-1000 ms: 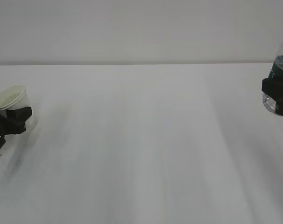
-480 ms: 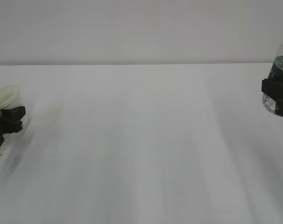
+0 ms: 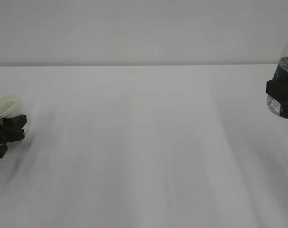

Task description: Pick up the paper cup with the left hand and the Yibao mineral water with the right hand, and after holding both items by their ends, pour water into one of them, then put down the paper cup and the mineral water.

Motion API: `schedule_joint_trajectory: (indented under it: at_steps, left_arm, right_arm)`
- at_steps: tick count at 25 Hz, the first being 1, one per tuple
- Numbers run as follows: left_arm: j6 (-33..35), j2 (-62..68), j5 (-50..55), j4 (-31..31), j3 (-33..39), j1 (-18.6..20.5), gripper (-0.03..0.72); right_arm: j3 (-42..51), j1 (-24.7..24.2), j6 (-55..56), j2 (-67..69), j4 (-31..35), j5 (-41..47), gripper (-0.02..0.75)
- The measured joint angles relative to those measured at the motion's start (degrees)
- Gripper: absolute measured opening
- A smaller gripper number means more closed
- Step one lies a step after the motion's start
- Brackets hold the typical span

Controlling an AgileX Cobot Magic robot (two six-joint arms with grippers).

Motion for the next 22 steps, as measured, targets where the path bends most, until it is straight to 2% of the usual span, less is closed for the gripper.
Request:
schedule_joint_trajectory:
  at_steps: [14, 22]
  left_arm:
    - [0.1, 0.6, -1.2, 0.5, -0.1, 0.0, 0.392]
    - [0.1, 0.7, -1.2, 2.4, -0.1, 0.0, 0.547]
  right_arm:
    - [0.0, 0.0, 0.0, 0.0, -0.2, 0.0, 0.389]
    - [0.0, 0.0, 0.0, 0.0, -0.3, 0.0, 0.389]
